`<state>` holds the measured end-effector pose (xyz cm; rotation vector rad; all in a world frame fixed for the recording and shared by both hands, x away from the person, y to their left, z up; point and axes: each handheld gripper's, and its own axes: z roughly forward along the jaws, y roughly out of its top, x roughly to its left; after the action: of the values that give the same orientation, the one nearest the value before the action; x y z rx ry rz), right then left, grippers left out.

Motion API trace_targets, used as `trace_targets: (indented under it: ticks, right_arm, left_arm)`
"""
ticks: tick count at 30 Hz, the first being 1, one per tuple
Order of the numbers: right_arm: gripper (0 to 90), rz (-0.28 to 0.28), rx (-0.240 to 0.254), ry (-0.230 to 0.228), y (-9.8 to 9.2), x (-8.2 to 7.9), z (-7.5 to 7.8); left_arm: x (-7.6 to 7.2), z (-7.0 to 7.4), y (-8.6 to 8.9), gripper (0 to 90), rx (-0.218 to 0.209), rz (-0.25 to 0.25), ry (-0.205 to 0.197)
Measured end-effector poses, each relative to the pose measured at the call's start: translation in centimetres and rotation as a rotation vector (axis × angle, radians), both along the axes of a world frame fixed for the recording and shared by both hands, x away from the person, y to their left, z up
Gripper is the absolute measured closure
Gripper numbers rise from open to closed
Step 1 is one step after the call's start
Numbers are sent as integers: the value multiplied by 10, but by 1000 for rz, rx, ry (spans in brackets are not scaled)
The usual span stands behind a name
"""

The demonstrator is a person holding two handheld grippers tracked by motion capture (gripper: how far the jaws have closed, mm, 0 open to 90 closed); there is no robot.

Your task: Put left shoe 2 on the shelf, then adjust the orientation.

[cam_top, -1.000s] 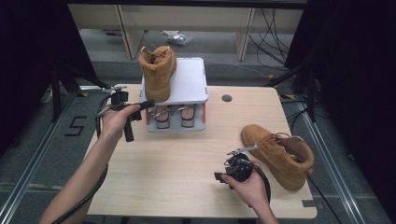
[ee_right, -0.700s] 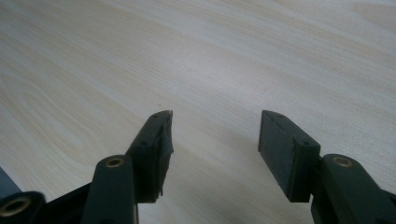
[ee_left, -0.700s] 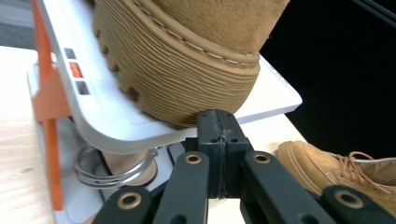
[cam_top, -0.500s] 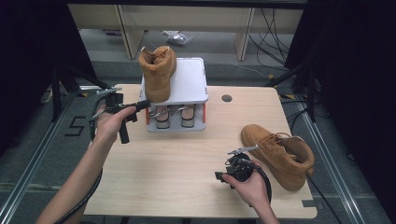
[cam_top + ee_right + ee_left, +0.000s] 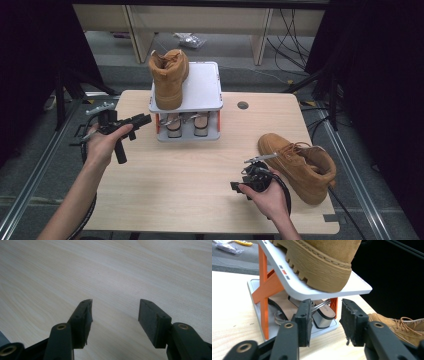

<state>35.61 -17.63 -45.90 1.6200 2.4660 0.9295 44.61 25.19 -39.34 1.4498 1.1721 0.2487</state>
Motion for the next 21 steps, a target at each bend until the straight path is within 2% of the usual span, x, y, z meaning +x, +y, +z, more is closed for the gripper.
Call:
trace_targets:
  ticks: [1, 3, 4, 8, 10, 12, 15, 18, 21]
  right_arm:
    - [454, 8, -18, -9, -1, 1, 0]
    - [454, 20, -20, -27, -3, 2, 0]
    - [454, 2, -13, -10, -3, 1, 1]
    - [454, 15, -20, -28, -5, 0, 0]
    - [454, -9, -5, 3, -3, -2, 2]
    - [454, 10, -16, -22, -5, -1, 1]
    - [454, -5, -11, -7, -3, -1, 3]
    - [454, 11, -21, -29, -4, 1, 5]
    - [454, 6, -23, -33, -6, 3, 8]
  left_arm:
    - [-1, -1, 1, 576, -3, 0, 1]
    - [-2, -3, 4, 559, -11, 3, 3]
    - [-2, -3, 5, 557, -10, 4, 5]
    - [-3, -5, 9, 536, -26, 19, 6]
    - [-4, -6, 11, 517, -31, 28, 6]
    - [-6, -6, 13, 497, -41, 32, 8]
    - [-7, -6, 15, 491, -47, 43, 3]
    - [-9, -7, 17, 488, -45, 48, -3]
    - [-10, -8, 17, 490, -46, 49, -6]
